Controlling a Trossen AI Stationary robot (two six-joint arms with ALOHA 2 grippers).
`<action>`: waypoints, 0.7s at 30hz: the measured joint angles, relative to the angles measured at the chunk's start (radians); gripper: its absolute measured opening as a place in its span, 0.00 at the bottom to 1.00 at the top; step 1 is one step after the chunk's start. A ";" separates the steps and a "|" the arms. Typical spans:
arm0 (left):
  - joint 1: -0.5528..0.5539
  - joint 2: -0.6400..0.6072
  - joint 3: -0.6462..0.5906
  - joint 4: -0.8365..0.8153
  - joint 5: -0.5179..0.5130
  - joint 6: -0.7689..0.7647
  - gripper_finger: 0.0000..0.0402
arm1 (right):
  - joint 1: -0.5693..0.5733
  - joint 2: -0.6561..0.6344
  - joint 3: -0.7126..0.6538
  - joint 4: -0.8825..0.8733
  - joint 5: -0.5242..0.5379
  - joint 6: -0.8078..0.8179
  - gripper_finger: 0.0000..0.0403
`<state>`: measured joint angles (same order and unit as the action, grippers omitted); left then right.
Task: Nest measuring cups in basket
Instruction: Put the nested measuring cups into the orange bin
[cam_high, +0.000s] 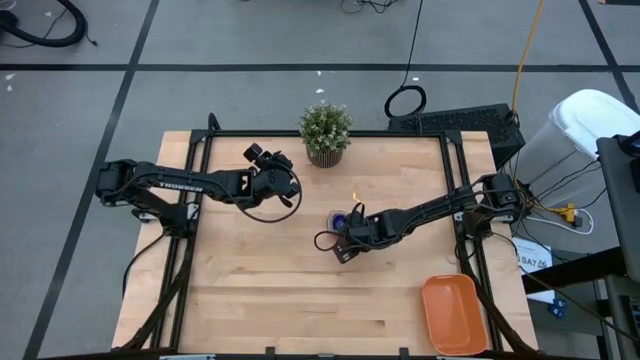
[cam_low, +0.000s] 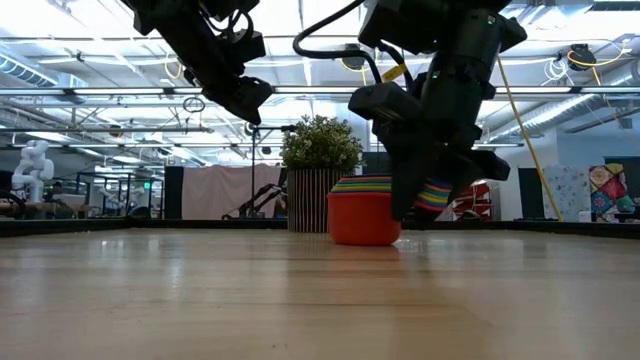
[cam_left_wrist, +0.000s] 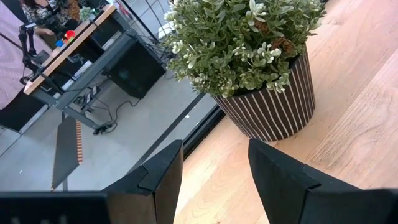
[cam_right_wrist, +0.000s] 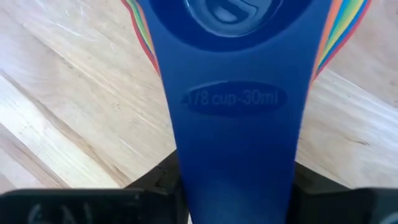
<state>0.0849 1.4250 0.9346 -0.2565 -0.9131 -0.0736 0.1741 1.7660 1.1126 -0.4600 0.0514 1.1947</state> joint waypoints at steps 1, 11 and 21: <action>0.000 0.000 0.000 0.000 0.000 0.000 0.46 | 0.000 0.000 0.000 0.002 0.000 0.000 0.32; 0.000 0.000 0.000 0.000 0.000 -0.001 0.46 | 0.000 0.000 0.000 0.003 0.000 0.001 0.32; 0.000 0.000 0.000 0.000 0.000 -0.002 0.46 | 0.000 0.000 0.001 0.004 0.000 0.001 0.30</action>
<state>0.0849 1.4250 0.9346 -0.2569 -0.9131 -0.0753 0.1741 1.7660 1.1131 -0.4564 0.0509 1.1960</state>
